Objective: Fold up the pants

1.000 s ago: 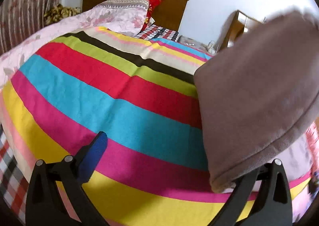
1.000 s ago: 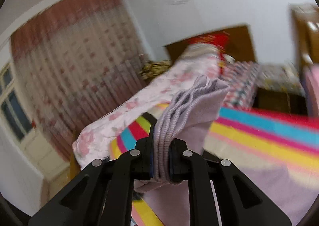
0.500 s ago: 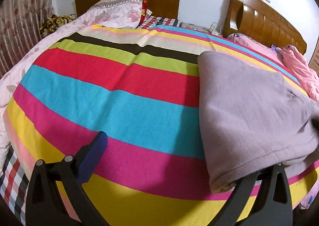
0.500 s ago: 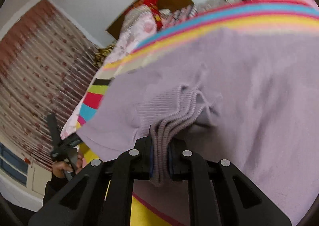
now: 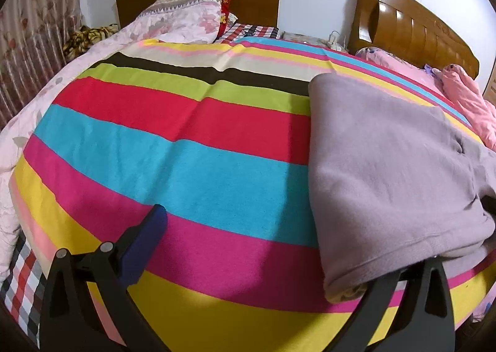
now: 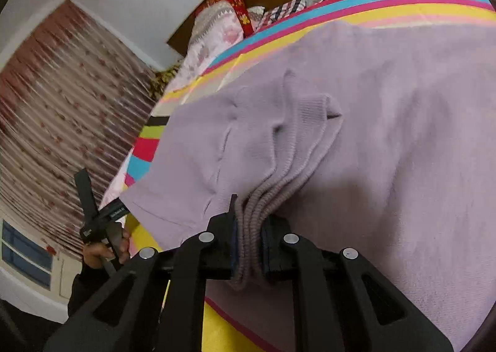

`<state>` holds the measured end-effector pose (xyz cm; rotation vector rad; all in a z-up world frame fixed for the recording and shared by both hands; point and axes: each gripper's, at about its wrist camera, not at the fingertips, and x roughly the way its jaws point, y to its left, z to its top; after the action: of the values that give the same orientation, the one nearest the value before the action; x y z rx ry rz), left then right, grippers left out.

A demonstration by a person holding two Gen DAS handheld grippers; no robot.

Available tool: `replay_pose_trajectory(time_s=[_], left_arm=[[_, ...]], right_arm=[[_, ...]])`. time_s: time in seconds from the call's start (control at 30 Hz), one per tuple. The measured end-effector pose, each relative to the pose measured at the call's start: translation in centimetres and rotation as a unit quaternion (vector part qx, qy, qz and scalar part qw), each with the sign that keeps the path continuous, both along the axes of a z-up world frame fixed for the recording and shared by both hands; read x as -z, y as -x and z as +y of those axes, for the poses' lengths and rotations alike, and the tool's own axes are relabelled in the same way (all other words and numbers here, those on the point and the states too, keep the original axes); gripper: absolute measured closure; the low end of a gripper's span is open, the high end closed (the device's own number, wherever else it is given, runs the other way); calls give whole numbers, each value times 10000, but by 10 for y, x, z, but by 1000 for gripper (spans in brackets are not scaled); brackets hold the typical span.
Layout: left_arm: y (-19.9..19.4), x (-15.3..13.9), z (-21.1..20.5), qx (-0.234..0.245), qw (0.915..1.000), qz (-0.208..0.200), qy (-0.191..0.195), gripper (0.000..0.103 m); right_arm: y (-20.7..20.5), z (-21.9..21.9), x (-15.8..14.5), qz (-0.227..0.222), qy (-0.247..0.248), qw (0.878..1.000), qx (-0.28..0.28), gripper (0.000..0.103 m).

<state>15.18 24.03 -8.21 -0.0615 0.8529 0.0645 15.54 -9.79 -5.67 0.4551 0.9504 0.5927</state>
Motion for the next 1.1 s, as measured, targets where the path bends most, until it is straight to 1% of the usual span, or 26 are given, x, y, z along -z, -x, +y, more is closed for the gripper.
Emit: replay_pose_trajectory(time_s=[0.07, 0.17, 0.23, 0.27, 0.3, 0.37, 0.4, 0.43, 0.47, 0.53, 0.57, 0.6, 0.63, 0.67, 0.73, 0.77, 0.83, 0.87, 0.9, 0.93, 0.97, 1.0, 1.03, 1.07, 1.1], left_arm=[[0, 0, 1, -2, 10000, -3, 8, 1], [-1, 0, 2, 0, 10000, 1, -1, 1], [0, 0, 2, -2, 10000, 2, -2, 1], [0, 0, 1, -4, 10000, 6, -9, 1], [0, 0, 2, -5, 10000, 12, -24, 1], [1, 0, -1, 1, 10000, 39, -77, 1], [1, 0, -3, 28, 9999, 47, -112, 1], [2, -1, -6, 57, 9998, 56, -203, 1], [3, -1, -8, 56, 9996, 70, -269, 1], [2, -4, -9, 98, 9991, 235, -329, 1], [2, -6, -11, 144, 9986, 329, -383, 1], [5, -8, -14, 247, 9974, 433, -514, 1], [9, -11, -17, 368, 9960, 485, -651, 1], [17, -16, -22, 583, 9928, 520, -912, 1], [32, -24, -27, 844, 9859, 549, -1337, 1], [41, -29, -27, 987, 9795, 621, -1645, 1], [52, -35, -27, 1125, 9681, 721, -2119, 2], [55, -49, -24, 1149, 9679, 614, -2150, 2], [56, -64, -22, 1124, 9730, 409, -1974, 2], [51, -93, -18, 1030, 9843, -102, -1428, 2], [45, -112, -17, 1028, 9893, -435, -941, 2], [34, -127, -20, 1168, 9898, -719, -395, 2], [22, -134, -27, 1371, 9870, -832, -91, 2], [2, -136, -42, 1695, 9812, -892, 233, 2], [-18, -134, -57, 1899, 9769, -854, 486, 2]], right_arm=[[-3, 1, -2, 1, 71, 10000, -35, 91], [-1, -3, 1, 66, -56, 10000, -7, 91], [2, 4, -16, -240, 13, 9997, 33, 91], [9, 0, -22, -477, 165, 9987, 4, 91], [10, 1, -25, -525, 318, 9981, -41, 91], [7, -1, -12, -216, 381, 9990, -27, 91], [3, -4, 1, 35, 417, 9991, -2, 91], [0, -8, 12, 198, 342, 9992, 35, 97], [1, -13, 13, 191, 181, 9996, 78, 97], [1, -13, 7, 156, 302, 9994, 82, 96], [1, -14, 3, 136, 395, 9991, 77, 90], [2, -14, 1, 113, 492, 9987, 57, 86], [3, -16, -4, 64, 612, 9981, 62, 75], [5, -18, -8, 8, 703, 9974, 148, 57], [9, -27, -16, -162, 918, 9947, 432, 43], [11, -33, -21, -267, 1098, 9920, 566, 43], [14, -35, -28, -506, 1522, 9836, 824, 43], [14, -35, -36, -677, 1635, 9807, 828, 43], [11, -31, -43, -819, 1633, 9804, 740, 43], [7, -25, -49, -946, 1641, 9799, 628, 43], [4, -16, -52, -1046, 1696, 9785, 532, 43], [-2, -2, -56, -1172, 1800, 9760, 351, 43], [-9, 13, -58, -1245, 1855, 9746, 141, 43], [-17, 25, -57, -1277, 1871, 9740, -90, 43], [-22, 37, -55, -1255, 1881, 9738, -247, 43]])
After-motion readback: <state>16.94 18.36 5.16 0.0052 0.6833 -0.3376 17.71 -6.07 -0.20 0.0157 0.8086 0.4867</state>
